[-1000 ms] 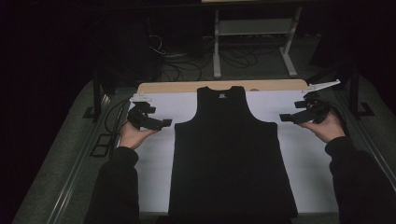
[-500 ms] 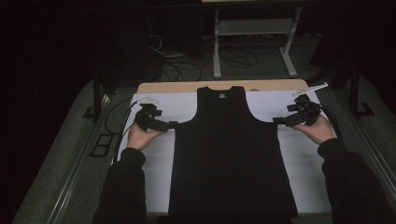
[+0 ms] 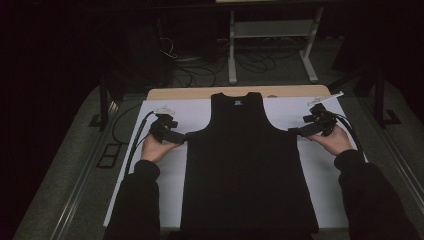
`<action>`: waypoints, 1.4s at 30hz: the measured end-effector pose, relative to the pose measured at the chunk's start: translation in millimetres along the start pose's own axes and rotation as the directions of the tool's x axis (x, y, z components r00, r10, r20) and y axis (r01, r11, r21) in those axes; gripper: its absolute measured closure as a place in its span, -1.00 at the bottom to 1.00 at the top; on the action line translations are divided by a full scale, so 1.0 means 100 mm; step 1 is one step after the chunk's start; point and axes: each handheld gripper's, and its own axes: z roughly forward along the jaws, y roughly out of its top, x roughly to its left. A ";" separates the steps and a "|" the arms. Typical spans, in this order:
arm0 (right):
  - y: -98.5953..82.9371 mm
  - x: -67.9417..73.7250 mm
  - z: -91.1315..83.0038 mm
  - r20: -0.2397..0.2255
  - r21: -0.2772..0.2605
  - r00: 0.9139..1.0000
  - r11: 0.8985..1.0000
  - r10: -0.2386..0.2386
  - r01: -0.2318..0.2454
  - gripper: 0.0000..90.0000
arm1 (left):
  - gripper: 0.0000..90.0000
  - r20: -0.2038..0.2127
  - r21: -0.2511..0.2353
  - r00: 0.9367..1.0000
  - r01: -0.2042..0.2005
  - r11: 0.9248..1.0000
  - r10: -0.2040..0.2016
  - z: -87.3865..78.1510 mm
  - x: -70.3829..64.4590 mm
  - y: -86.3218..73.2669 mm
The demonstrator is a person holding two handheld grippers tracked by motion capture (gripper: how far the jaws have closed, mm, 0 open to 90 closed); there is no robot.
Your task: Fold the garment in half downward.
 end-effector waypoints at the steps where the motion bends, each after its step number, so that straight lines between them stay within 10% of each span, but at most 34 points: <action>1: 0.00 -0.01 0.01 0.002 0.001 1.000 1.000 -0.001 0.001 -1.00 | -1.00 0.001 0.003 1.000 0.004 1.000 -0.004 0.01 0.01 0.00; 23: -0.13 -0.11 0.19 0.010 0.045 1.000 0.999 0.017 -0.018 -1.00 | -1.00 -0.018 0.031 0.999 0.031 0.999 -0.031 0.16 0.12 -0.08; 42: -0.22 -0.15 0.22 -0.010 0.032 1.000 0.999 0.007 -0.007 -0.54 | -0.89 -0.005 0.031 0.999 0.048 0.998 -0.048 0.25 0.12 -0.10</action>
